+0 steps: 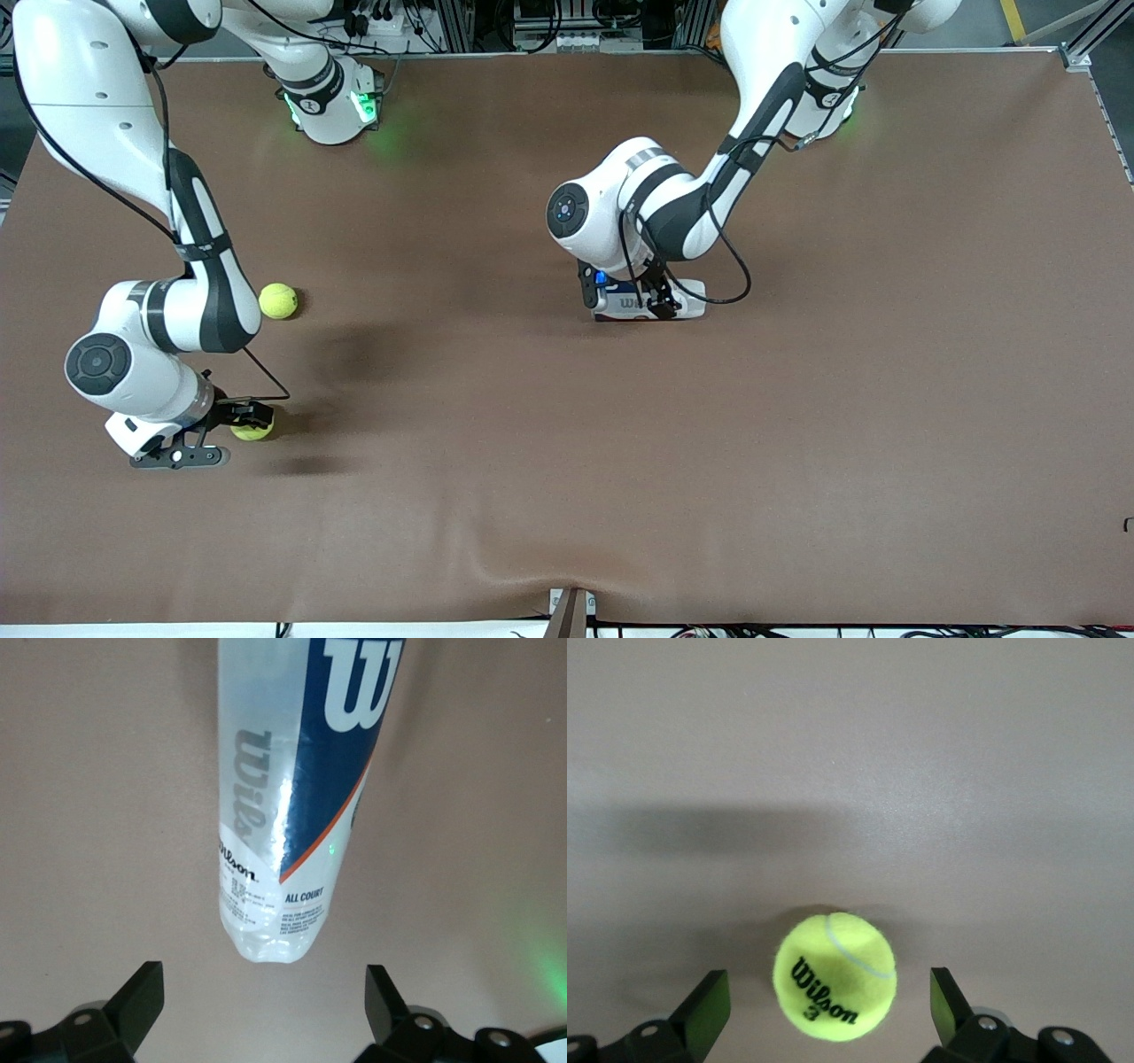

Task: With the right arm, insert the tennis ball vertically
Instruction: 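Reach the left gripper to the tube while the right gripper reaches a ball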

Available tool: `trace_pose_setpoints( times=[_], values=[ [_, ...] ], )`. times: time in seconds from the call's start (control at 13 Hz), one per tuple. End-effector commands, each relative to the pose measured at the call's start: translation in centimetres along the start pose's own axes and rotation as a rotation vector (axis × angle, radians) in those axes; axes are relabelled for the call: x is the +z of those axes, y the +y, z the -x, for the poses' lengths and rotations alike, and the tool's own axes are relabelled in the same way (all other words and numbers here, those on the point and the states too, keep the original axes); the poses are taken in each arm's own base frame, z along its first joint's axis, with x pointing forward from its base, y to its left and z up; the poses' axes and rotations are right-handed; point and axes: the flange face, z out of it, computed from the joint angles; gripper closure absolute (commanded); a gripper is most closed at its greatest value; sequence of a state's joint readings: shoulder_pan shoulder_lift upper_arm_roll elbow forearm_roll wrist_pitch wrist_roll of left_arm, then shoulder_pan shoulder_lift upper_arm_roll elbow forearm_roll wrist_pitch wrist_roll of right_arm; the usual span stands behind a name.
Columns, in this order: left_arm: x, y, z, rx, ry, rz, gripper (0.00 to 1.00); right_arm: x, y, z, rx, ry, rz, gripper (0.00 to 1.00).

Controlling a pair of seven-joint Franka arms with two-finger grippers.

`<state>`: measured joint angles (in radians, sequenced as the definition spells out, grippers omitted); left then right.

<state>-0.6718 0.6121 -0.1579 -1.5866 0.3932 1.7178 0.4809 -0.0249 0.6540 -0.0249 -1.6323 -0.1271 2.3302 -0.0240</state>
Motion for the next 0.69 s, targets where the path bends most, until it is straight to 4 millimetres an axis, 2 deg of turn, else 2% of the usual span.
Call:
trace_pose_setpoints(
  times=[0.0, 0.15, 0.46, 0.62],
  values=[
    [1.0, 0.4, -0.9, 0.079, -0.028, -0.039, 0.0, 0.8, 0.2, -0.4, -0.035, -0.002, 0.006, 0.0],
    [1.8, 0.6, -1.1, 0.136, -0.049, -0.043, 0.0, 1.2, 0.0, 0.0, -0.026, -0.017, 0.001, 0.0],
    [2.9, 0.6, -1.9, 0.162, -0.055, -0.074, 0.0, 3.6, -0.5, 0.8, -0.029, -0.053, -0.004, 0.0],
    [3.4, 0.6, -2.1, 0.172, -0.04, -0.092, 0.0, 3.7, -0.5, 0.7, -0.036, -0.05, -0.003, 0.0]
  ],
)
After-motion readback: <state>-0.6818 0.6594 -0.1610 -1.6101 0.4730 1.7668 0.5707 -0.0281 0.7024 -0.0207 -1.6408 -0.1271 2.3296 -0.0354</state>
